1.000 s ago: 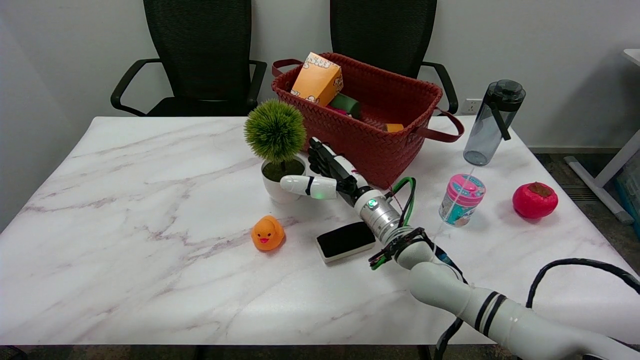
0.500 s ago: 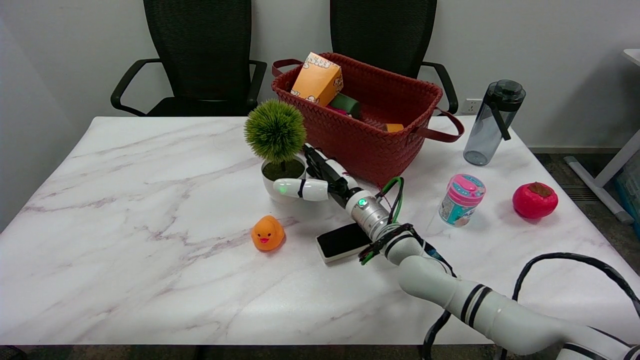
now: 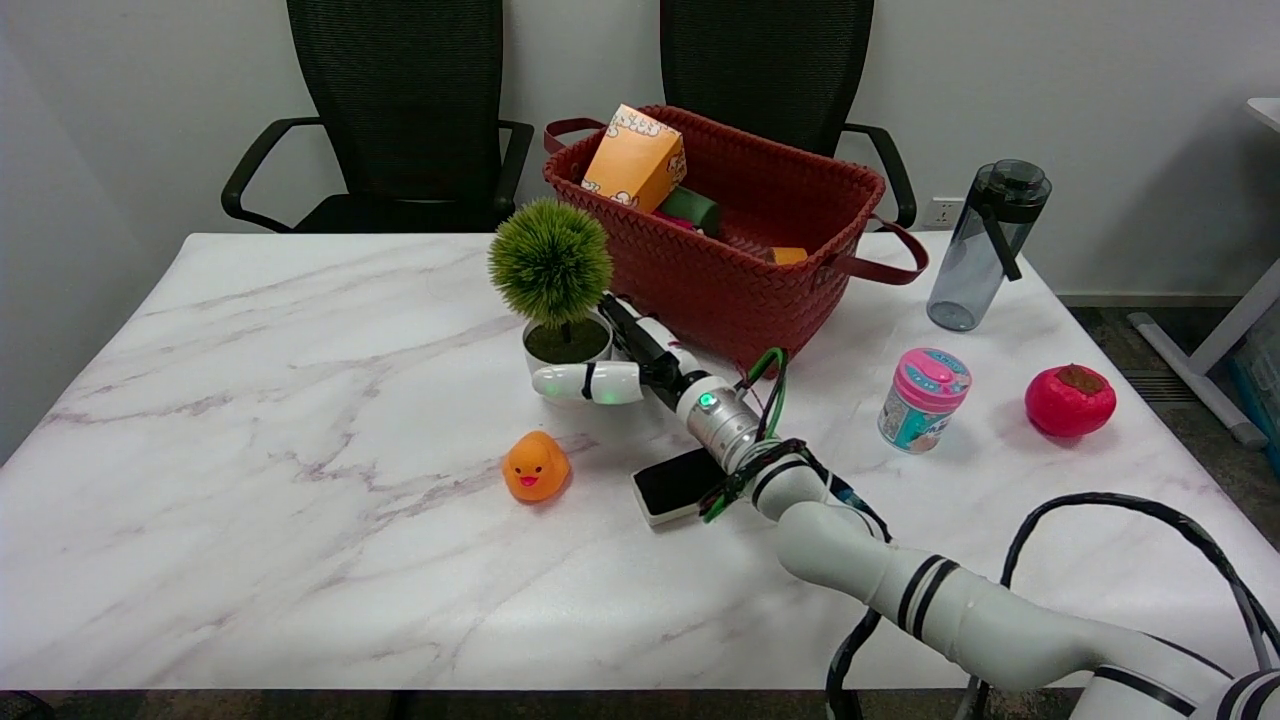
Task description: Pick up the potted plant.
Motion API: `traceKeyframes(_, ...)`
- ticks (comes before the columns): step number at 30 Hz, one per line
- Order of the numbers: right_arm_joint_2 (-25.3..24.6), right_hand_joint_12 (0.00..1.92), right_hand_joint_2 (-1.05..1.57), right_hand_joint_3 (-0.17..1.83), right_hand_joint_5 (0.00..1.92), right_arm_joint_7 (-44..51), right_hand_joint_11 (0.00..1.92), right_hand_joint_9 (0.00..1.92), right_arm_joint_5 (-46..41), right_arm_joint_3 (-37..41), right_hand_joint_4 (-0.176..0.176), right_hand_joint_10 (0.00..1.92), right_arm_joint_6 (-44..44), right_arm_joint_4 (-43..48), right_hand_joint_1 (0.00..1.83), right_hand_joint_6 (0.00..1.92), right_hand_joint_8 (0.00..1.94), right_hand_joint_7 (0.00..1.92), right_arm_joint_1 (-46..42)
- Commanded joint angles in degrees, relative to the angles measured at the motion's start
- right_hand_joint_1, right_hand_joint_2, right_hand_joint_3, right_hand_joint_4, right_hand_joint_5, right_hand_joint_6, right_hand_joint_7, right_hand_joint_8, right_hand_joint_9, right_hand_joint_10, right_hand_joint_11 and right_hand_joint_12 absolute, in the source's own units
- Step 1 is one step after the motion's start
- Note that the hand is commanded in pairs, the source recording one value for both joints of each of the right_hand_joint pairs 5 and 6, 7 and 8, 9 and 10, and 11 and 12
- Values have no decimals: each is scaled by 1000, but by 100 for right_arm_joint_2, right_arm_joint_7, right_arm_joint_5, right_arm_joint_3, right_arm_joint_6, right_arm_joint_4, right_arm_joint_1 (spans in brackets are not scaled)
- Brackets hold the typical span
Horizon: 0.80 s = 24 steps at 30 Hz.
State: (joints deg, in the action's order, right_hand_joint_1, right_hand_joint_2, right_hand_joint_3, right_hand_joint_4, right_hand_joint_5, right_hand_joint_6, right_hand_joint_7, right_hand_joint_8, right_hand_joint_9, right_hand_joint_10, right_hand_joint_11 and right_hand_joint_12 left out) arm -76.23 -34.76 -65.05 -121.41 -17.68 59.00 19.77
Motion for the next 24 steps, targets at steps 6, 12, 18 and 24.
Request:
traceKeyframes(6,-443,13,458,-175,0,-28,13,0,327,-173,0,0,-977,-680,1009,0,0,0,273)
traceKeyframes(12,-507,9,450,-175,0,-28,9,0,318,-189,0,0,-949,-796,1005,0,0,0,277)
traceKeyframes(18,-607,14,442,-175,0,-28,14,0,331,-205,0,0,-921,-993,1003,0,0,0,381)
traceKeyframes(24,-687,26,429,-175,0,-36,26,5,323,-260,0,5,-921,-1175,1003,0,0,0,457)
